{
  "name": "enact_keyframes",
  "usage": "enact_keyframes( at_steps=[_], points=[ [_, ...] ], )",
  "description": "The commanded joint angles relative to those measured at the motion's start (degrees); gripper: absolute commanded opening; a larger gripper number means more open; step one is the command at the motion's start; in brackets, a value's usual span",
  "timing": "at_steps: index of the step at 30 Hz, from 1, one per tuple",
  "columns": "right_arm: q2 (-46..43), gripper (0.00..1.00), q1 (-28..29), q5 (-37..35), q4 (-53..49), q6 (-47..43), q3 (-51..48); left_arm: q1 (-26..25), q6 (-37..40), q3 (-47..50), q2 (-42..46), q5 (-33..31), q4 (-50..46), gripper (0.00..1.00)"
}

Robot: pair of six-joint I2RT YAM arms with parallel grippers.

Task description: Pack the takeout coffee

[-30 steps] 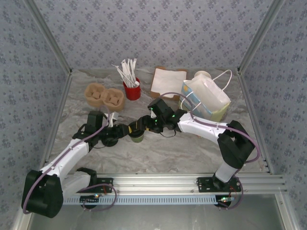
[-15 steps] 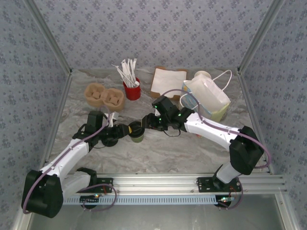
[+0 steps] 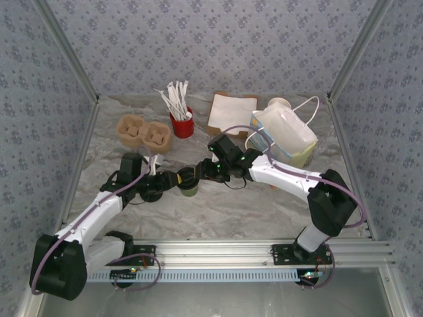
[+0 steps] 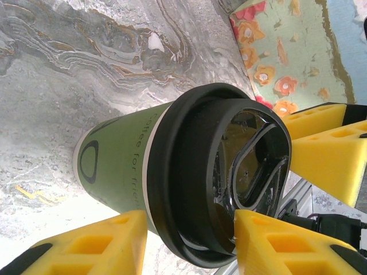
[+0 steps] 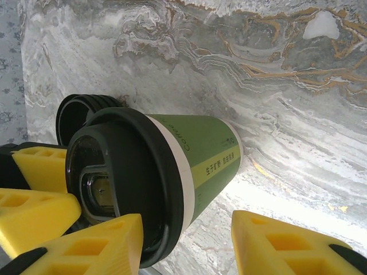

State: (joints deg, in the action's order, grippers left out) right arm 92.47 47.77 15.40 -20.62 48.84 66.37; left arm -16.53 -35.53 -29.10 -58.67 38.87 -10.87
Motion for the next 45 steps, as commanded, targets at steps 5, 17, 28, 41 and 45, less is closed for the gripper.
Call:
enact_keyframes(
  at_steps=[5, 17, 28, 41, 45],
  points=[
    [1.6, 0.46, 0.4, -0.4, -0.9, 0.4, 0.7, -0.3, 0.9, -0.8, -0.2, -2.0, -1.7, 0.44],
    [2.5, 0.44, 0.9, -1.4, -0.3, 1.3, -1.4, -0.3, 1.2, -0.8, -0.5, -2.2, -1.7, 0.44],
    [3.6, 0.43, 1.9, -2.0, 1.5, 1.9, -3.4, -0.3, 1.3, -0.5, -1.1, -2.3, -1.5, 0.44],
    [5.6, 0.43, 3.3, -3.8, 2.4, 2.0, -3.8, -0.3, 1.3, 0.1, -1.4, -2.8, -1.0, 0.44],
    [6.0, 0.43, 3.4, -4.0, 2.5, 1.9, -4.1, -0.3, 1.1, 0.1, -1.2, -2.7, -0.7, 0.47]
  ],
)
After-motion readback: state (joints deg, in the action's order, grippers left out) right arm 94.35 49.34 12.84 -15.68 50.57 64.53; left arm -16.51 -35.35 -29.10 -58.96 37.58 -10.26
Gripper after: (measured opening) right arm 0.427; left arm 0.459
